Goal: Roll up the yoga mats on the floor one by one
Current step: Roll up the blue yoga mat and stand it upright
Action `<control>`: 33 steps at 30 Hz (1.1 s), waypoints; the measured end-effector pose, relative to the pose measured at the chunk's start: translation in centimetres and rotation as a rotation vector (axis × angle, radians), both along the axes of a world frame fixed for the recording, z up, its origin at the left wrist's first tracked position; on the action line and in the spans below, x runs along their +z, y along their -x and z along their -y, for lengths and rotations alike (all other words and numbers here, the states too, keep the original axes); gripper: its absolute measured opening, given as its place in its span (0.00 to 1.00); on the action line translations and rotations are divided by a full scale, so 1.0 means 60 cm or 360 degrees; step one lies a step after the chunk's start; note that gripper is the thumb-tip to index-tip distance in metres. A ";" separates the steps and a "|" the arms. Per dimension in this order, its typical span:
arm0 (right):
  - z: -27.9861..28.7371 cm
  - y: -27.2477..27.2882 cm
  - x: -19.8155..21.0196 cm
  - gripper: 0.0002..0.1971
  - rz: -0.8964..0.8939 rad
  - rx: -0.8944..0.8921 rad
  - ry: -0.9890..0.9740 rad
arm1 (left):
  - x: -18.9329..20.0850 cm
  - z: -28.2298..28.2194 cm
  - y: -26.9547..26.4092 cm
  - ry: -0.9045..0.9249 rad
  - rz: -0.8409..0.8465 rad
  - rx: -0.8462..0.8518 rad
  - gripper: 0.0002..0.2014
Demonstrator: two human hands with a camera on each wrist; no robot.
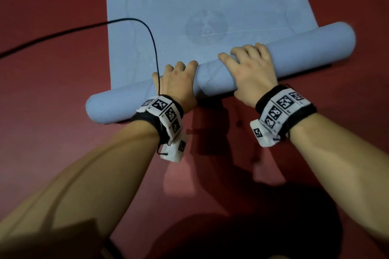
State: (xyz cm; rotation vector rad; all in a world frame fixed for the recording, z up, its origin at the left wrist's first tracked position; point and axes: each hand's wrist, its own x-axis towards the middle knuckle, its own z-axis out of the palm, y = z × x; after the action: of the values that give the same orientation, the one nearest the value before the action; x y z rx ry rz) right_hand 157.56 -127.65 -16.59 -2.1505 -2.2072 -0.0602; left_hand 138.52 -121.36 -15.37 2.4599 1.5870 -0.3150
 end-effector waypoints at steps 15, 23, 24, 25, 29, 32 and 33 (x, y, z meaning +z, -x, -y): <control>0.027 0.032 0.053 0.37 0.0145 0.0018 0.0396 | 0.039 0.039 0.013 0.0223 -0.0127 0.0000 0.45; 0.100 0.042 0.061 0.33 0.0108 0.0049 0.0602 | 0.041 0.105 0.028 0.0497 -0.0247 -0.0037 0.44; 0.108 0.042 0.063 0.33 0.0104 0.0057 0.0644 | 0.042 0.111 0.029 0.0554 -0.0248 -0.0051 0.44; 0.116 0.043 0.066 0.33 0.0102 0.0065 0.0689 | 0.042 0.118 0.032 0.0600 -0.0240 -0.0062 0.43; 0.142 0.048 0.071 0.34 0.0119 0.0102 0.0813 | 0.034 0.148 0.046 0.0651 -0.0205 -0.0107 0.42; 0.153 0.049 0.071 0.38 0.0069 0.0132 0.0928 | 0.028 0.163 0.050 0.0665 -0.0220 -0.0137 0.44; 0.153 0.048 0.072 0.39 0.0054 0.0134 0.0958 | 0.028 0.163 0.051 0.0680 -0.0218 -0.0145 0.45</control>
State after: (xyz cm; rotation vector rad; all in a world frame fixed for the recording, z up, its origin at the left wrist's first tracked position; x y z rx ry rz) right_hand 154.67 -136.82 -12.27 -2.3111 -2.5765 0.6574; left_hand 135.47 -131.14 -13.68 2.2161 1.2898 -0.7649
